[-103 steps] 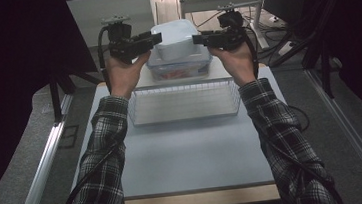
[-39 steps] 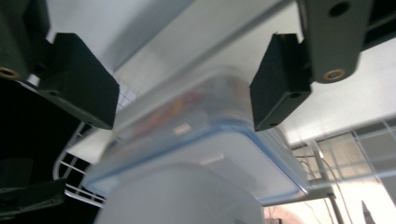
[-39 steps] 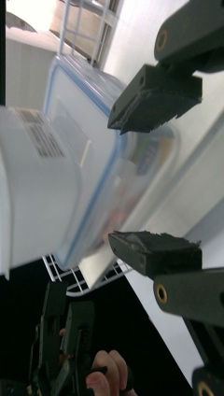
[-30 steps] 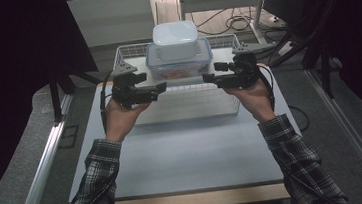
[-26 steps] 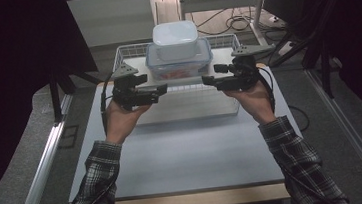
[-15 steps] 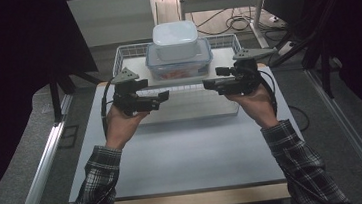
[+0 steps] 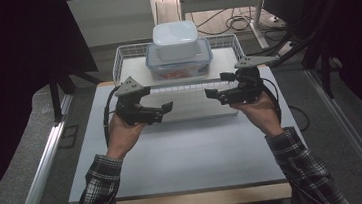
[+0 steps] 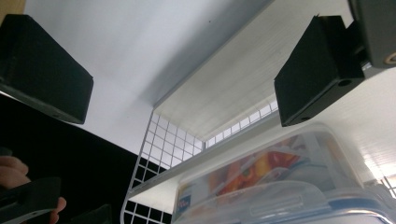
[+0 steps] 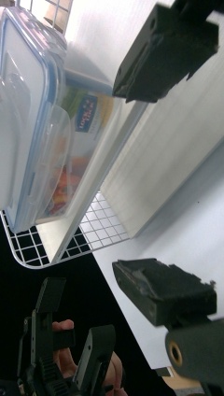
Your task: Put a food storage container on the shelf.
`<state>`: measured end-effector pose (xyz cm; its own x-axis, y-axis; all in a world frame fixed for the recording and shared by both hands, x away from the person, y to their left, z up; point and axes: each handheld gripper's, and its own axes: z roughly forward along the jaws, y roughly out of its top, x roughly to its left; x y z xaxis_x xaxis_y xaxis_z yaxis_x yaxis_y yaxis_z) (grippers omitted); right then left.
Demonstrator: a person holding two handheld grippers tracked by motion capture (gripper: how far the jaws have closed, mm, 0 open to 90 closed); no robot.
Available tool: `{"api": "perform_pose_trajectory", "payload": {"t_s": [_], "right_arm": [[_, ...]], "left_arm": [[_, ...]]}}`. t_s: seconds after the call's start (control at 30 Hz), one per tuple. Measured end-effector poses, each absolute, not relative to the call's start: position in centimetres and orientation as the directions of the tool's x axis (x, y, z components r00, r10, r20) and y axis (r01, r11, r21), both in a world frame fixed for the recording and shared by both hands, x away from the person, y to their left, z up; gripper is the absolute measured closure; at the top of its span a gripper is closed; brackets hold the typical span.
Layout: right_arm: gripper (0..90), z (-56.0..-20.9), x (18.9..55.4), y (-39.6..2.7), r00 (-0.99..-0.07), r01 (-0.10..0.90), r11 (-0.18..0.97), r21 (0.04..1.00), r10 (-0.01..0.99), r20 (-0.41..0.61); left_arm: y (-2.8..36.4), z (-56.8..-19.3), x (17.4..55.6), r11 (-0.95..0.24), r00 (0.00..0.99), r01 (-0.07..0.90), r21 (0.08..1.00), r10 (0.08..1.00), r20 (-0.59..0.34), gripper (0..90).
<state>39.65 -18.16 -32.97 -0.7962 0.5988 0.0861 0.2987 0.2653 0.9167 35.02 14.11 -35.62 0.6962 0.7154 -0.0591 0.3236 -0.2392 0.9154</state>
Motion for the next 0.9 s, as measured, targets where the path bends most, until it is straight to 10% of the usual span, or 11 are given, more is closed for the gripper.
{"api": "perform_pose_trajectory", "payload": {"t_s": [0.9], "right_arm": [[1.8,-36.4,37.4,-18.7,-0.807,0.303,0.294,0.907,0.586,0.08]], "left_arm": [[13.9,-39.2,31.9,-0.273,0.692,0.263,0.925,0.721,0.016,3.2]]}}
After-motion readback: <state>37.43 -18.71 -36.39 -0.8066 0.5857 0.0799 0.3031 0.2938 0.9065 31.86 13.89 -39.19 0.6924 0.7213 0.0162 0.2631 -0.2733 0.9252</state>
